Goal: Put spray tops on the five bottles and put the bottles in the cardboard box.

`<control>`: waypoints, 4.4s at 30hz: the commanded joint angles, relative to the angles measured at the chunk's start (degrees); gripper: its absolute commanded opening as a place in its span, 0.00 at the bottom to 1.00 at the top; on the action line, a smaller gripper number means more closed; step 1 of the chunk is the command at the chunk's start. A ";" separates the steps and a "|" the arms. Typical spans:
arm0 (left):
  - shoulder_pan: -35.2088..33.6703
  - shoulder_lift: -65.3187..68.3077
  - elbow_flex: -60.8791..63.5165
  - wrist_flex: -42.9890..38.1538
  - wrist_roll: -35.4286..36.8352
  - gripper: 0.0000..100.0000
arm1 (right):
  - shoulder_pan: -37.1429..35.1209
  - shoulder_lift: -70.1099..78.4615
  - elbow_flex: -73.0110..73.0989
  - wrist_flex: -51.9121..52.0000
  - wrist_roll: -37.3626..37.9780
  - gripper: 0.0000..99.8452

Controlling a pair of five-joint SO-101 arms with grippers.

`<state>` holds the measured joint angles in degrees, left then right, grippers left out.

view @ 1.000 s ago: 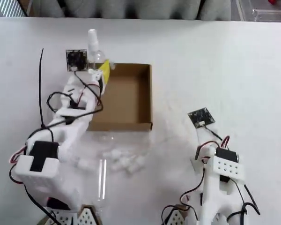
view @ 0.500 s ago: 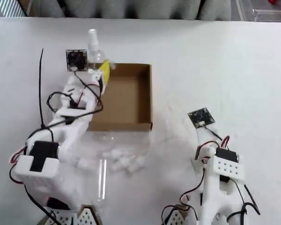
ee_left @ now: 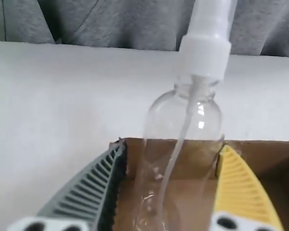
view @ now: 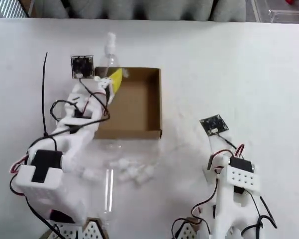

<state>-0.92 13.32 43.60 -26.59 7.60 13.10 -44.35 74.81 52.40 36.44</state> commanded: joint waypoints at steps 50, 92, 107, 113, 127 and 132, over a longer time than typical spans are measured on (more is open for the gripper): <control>-2.15 -1.27 3.87 -6.15 -0.18 0.28 | 0.22 -1.10 -0.26 -1.36 0.53 0.02; -1.71 -24.57 -23.30 63.03 0.18 0.28 | 0.13 -0.92 -0.26 -1.36 0.53 0.02; -2.68 9.01 -59.16 71.47 0.09 0.28 | 0.04 -0.84 -0.26 -1.54 0.53 0.02; -3.74 22.20 -77.19 78.33 0.09 0.28 | -0.04 -0.75 -0.26 -1.71 0.53 0.02; -2.77 48.13 -119.65 94.15 -0.35 0.29 | -1.27 -0.66 -0.26 -2.33 0.18 0.02; -1.63 53.67 -127.74 96.79 -0.35 0.29 | -1.19 -0.66 -0.26 -2.33 0.18 0.02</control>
<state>-3.82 65.98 -75.78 68.26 7.60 12.40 -44.35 74.81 50.81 36.44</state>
